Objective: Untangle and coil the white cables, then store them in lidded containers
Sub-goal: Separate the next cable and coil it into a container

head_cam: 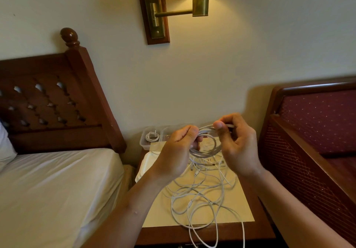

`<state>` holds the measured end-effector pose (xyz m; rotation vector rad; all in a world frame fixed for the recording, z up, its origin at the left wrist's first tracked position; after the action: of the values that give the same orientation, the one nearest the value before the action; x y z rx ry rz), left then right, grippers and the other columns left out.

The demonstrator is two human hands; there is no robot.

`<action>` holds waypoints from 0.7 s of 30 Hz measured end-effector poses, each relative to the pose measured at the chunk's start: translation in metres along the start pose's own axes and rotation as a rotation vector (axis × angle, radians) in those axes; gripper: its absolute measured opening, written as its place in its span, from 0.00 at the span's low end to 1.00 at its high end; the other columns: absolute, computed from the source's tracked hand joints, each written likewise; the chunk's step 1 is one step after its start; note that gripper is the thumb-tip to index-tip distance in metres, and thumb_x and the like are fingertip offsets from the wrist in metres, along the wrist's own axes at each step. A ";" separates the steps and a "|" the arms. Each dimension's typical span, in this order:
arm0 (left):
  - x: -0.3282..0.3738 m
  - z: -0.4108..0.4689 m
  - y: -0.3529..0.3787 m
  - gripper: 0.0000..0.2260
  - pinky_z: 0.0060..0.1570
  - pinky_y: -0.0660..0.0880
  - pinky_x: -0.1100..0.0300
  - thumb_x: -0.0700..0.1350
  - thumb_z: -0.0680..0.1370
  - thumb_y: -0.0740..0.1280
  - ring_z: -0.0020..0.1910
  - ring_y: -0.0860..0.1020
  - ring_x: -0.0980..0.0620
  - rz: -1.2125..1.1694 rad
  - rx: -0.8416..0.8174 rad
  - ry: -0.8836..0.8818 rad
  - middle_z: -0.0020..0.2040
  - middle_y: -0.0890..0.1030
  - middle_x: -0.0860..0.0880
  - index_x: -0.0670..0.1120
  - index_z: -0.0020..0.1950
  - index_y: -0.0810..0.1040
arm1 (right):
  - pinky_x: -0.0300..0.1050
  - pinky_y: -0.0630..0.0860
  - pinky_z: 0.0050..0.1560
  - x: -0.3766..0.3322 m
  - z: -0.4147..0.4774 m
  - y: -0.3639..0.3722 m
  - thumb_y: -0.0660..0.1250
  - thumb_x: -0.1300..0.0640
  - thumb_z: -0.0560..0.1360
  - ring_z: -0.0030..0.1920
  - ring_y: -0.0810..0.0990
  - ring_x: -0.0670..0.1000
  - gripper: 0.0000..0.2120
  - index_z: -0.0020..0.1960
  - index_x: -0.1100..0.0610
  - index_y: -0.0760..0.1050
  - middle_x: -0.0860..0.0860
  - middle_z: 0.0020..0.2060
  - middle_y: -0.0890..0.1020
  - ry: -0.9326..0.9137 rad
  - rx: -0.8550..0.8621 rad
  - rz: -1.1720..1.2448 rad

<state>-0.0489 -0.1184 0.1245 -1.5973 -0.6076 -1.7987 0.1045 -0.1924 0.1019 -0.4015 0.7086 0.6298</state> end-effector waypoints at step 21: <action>0.022 -0.002 -0.012 0.18 0.42 0.71 0.53 0.51 0.88 0.54 0.39 0.73 0.49 0.432 0.011 0.107 0.37 0.75 0.50 0.45 0.44 0.75 | 0.48 0.84 0.42 -0.023 0.029 -0.004 0.68 0.60 0.80 0.39 0.86 0.56 0.10 0.56 0.65 0.82 0.64 0.45 0.86 0.689 -0.391 0.481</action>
<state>-0.0597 -0.1151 0.1465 -1.4781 -0.2011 -1.5389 0.1081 -0.1887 0.1390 -0.8418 1.3677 1.1113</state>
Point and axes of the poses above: each hand's wrist, its own z-axis towards the middle knuckle, its own y-axis out of the palm, x = y × z, the point moved 1 cm from there along z, towards the middle knuckle
